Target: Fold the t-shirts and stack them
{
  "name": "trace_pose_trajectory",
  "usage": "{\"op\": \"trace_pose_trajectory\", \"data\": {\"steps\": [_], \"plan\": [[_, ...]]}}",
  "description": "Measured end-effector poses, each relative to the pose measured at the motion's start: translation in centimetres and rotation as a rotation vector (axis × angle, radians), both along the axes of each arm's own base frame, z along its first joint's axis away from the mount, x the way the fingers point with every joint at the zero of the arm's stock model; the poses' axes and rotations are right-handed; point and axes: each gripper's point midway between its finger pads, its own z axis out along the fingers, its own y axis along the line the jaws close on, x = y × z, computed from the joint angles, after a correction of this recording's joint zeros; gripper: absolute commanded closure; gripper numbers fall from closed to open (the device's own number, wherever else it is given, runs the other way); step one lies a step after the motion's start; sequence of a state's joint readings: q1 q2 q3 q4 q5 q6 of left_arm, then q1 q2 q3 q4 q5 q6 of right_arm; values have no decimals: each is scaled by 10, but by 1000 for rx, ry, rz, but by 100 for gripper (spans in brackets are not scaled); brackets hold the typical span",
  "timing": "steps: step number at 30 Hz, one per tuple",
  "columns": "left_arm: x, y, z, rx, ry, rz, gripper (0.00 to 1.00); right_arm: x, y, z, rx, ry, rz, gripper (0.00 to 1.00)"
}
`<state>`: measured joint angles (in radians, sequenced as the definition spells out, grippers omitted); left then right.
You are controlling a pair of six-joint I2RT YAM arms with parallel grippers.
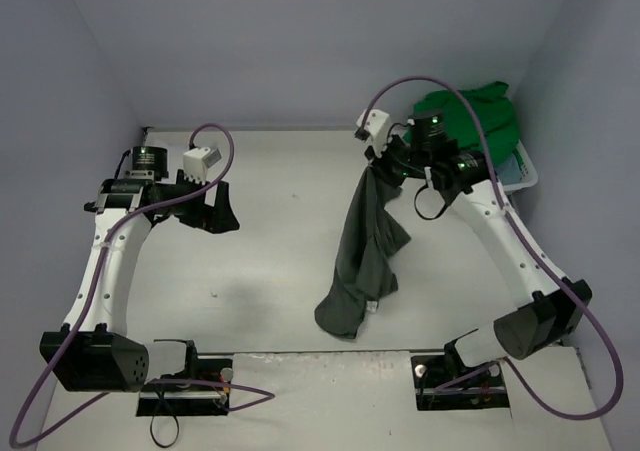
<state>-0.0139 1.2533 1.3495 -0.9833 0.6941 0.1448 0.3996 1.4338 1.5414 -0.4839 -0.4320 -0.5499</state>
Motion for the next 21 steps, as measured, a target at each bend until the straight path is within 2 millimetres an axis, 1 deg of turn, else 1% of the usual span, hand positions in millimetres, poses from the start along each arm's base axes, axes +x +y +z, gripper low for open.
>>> {"op": "trace_pose_trajectory", "data": {"steps": [4, 6, 11, 13, 14, 15, 16, 18, 20, 21], "plan": [[2, -4, -3, -14, 13, -14, 15, -2, 21, -35, -61, 61, 42, 100], [2, -5, -5, -14, 21, -20, 15, 2, 26, -48, -87, 76, 50, 100], [1, -11, -6, -19, 20, -41, 15, 19, 25, -71, -136, 91, 12, 100], [2, -12, -6, -19, 17, -43, 15, 27, 21, -73, -158, 81, -18, 100], [2, -12, -6, -18, 18, -43, 15, 32, 17, -70, -166, 69, -38, 100], [2, -11, -7, -16, 19, -42, 15, 38, 14, -62, -169, 49, -62, 100], [2, -11, -9, -15, 20, -41, 15, 46, 10, -49, -170, 18, -91, 100], [1, -10, -13, -8, 30, -36, 15, 65, -5, -11, -155, -73, -172, 100], [0, -9, -15, -2, 34, -32, 15, 85, -31, 42, -122, -184, -284, 100], [0, -8, -16, 1, 36, -29, 15, 95, -57, 80, -95, -264, -373, 100]]}}
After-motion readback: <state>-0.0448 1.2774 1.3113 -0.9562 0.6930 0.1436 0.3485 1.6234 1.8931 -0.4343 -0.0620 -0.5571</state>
